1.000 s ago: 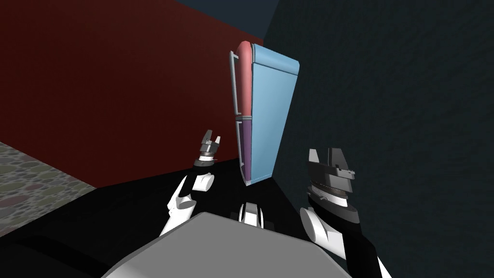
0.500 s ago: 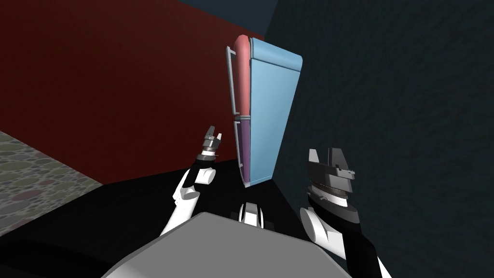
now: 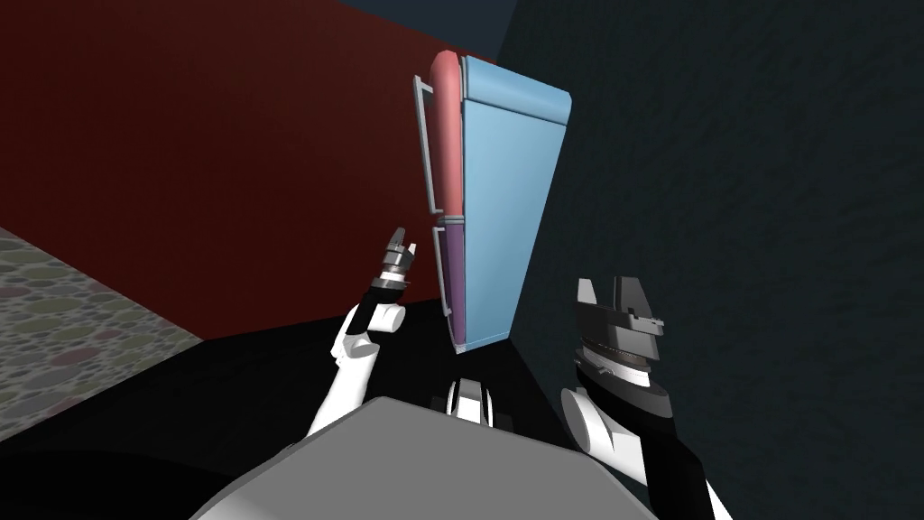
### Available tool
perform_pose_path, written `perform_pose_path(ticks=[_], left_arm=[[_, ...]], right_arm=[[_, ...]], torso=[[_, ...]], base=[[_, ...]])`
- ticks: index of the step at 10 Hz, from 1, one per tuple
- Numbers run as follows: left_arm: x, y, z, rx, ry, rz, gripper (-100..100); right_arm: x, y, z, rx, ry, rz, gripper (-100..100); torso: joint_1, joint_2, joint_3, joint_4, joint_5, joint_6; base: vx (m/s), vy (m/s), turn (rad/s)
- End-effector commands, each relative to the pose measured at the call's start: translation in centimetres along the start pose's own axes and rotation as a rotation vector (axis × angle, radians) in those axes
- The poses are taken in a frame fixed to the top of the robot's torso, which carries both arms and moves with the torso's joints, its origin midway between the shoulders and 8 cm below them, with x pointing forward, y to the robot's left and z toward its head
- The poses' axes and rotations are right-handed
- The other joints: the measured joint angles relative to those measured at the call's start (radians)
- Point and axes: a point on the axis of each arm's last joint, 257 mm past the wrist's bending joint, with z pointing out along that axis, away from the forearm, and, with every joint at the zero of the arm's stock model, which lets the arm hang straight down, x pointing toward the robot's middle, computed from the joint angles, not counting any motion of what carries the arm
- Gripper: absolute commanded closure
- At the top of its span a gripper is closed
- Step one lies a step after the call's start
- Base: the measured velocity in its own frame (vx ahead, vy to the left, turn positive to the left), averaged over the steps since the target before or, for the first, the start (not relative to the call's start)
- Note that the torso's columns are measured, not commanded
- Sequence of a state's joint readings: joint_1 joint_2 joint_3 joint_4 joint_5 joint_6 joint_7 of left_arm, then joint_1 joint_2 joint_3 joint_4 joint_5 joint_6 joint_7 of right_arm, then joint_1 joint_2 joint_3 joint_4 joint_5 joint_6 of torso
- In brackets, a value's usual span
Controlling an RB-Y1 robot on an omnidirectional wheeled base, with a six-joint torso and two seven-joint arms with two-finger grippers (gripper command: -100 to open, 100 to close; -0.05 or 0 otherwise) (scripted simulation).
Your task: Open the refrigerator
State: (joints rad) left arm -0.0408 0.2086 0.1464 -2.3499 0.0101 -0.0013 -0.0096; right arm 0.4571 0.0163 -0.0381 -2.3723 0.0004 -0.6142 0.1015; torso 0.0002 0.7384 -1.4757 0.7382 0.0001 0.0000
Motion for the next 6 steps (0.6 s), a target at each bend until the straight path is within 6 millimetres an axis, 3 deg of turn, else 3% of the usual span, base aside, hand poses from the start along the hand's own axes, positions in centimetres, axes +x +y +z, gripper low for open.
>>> perform_pose_path(ticks=[1, 6], left_arm=[[-0.1, 0.0, 1.3, -0.013, -0.004, 0.017, -100], [-0.9, -0.6, 4.3, -0.036, -0.026, 0.062, -100]], right_arm=[[0.0, 0.0, 0.0, 0.000, 0.000, 0.000, 0], [0.0, 0.0, 0.0, 0.000, 0.000, 0.000, 0]], torso=[[-0.001, -0.001, -0.001, 0.000, 0.000, 0.000], [0.001, 0.001, 0.000, 0.000, 0.000, 0.000]], base=[[0.065, -0.063, 0.026], [0.069, -0.061, 0.060]])
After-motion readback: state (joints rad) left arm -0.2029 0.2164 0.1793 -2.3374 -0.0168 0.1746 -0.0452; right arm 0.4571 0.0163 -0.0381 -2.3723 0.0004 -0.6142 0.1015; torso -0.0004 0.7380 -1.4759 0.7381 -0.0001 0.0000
